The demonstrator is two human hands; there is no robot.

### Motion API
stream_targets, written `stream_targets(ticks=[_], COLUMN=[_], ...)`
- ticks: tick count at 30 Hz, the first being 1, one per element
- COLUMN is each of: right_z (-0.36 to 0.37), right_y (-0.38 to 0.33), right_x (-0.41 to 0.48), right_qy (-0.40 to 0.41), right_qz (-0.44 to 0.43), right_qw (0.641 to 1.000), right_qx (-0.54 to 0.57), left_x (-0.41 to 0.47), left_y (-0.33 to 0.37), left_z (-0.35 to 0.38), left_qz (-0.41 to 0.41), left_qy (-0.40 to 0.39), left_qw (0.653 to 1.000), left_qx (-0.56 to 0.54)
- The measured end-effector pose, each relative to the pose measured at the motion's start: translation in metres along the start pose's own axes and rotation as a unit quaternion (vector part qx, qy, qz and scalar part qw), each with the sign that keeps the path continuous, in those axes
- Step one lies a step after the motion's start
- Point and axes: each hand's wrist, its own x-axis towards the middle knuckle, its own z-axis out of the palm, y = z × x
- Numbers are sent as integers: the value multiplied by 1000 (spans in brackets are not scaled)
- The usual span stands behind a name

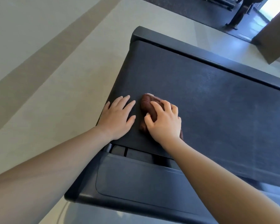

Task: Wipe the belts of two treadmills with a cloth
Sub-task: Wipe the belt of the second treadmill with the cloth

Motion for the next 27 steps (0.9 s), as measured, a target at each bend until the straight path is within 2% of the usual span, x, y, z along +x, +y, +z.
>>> stream_targets(ticks=[11,17,22,27], right_z=[-42,-44,-45,-43], right_y=[119,150,188,200], right_x=[-48,-36,-2,18], right_qy=[28,36,40,39], right_qz=[108,91,121,112], right_qw=[993,994,991,992], right_qx=[-45,-48,-50,-38], left_x=[39,64,87,89], left_y=[100,147,172,171], left_z=[32,49,66,73], left_qz=[75,121,99,90], left_qy=[-23,-30,-27,-2], left_qw=[997,992,995,996], left_qx=[-27,-27,0,28])
